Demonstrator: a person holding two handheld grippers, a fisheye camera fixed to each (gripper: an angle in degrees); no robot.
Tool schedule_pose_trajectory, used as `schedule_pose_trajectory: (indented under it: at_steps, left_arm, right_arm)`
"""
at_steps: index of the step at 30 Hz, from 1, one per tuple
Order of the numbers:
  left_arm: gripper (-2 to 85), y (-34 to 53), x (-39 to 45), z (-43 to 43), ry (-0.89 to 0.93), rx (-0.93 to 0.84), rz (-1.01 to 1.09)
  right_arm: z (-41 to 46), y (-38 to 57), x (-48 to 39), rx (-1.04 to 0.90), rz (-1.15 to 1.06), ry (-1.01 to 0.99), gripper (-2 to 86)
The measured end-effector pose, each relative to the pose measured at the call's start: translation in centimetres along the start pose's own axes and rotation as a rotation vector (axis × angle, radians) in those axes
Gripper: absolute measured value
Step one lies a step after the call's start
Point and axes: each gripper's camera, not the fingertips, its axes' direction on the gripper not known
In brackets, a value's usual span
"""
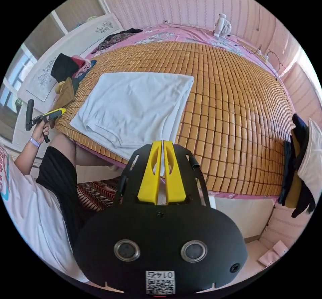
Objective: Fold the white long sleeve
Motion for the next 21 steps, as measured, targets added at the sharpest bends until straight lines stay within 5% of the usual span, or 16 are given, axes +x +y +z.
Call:
schedule_pose_trajectory:
  at_steps: [4,8,15,21]
  left_arm:
    - [-1.0,-1.5,8.0,4.8,0.216,0.001,0.219]
    - [-1.0,-0.6,13.8,11.3,0.232,-0.096,0.386]
    - [-1.0,2.3,13.2,14.9,0.269,-0.145,0.363]
    - [-1.0,3.6,12.4,15.8,0.277,-0.134,0.377]
  right_arm:
    - [4.1,-10.6,-5.8,-0.049,-0.258,-0.101,-0.3]
    - [9.7,-19.0,-10.8,-0.170,-0.447,-0.041,-0.4]
    - [16.2,-25.8,-13.1,-0.491,-0.495,-0.048,-0.5]
    - [18.4,-29.5,-13.5,-0.463,-0.569,0.068,-0.4]
